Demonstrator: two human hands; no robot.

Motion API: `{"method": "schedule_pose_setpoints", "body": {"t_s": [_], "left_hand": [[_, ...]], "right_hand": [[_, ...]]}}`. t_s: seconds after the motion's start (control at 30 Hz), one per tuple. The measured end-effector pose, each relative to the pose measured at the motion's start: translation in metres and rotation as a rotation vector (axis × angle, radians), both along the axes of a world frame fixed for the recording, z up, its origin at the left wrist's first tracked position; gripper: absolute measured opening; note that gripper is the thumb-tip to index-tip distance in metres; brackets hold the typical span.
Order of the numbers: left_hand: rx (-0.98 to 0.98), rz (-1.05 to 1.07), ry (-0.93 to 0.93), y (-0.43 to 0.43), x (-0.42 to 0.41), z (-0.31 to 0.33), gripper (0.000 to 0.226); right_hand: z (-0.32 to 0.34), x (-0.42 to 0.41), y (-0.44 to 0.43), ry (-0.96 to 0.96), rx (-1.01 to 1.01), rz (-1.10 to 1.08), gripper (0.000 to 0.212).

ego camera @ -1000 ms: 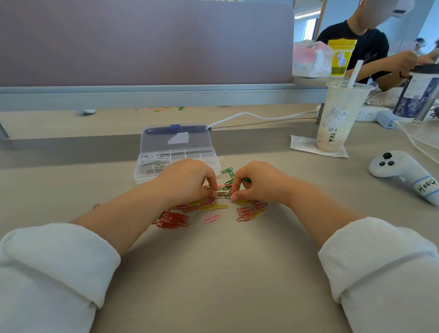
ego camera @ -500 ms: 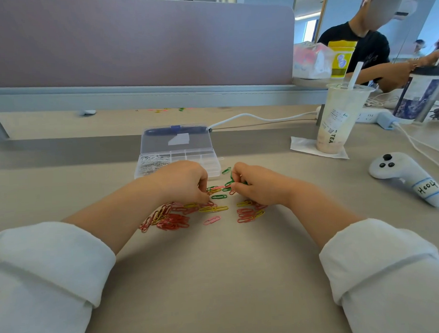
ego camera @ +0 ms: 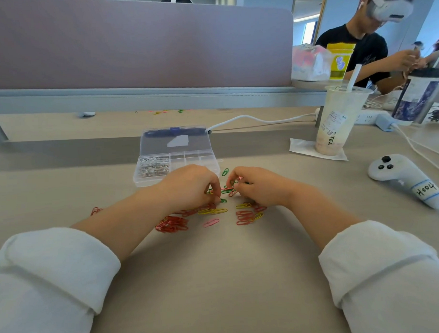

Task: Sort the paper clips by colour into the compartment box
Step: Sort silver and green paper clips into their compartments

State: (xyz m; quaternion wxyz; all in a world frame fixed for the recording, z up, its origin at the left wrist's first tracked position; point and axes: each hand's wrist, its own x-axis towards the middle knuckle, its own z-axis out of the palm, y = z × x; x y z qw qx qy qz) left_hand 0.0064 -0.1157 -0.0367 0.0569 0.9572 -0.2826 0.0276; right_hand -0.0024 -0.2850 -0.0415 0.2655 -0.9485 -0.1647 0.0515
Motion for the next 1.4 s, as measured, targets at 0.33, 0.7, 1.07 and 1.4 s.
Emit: {"method": "schedule_pose_setpoints", "body": {"t_s": [0.33,0.7,1.07,1.4], "left_hand": [[-0.197,0.06,0.18,-0.001,0.001,0.007,0.015],[-0.456,0.096,0.293,0.003,0.022,0.014,0.023],[-0.261,0.124,0.185,0.001,0.029,0.015,0.051],[-0.164,0.131,0.24,0.009,0.029,0.017,0.032]], "right_hand": [[-0.008,0.01,-0.001,-0.054,0.203,-0.095,0.029],[0.0,0.038,0.008,-0.062,0.189,-0.147,0.037],[0.003,0.055,-0.013,-0.09,0.018,-0.089,0.015],[0.005,0.047,-0.006,-0.154,-0.182,-0.024,0.01]]}}
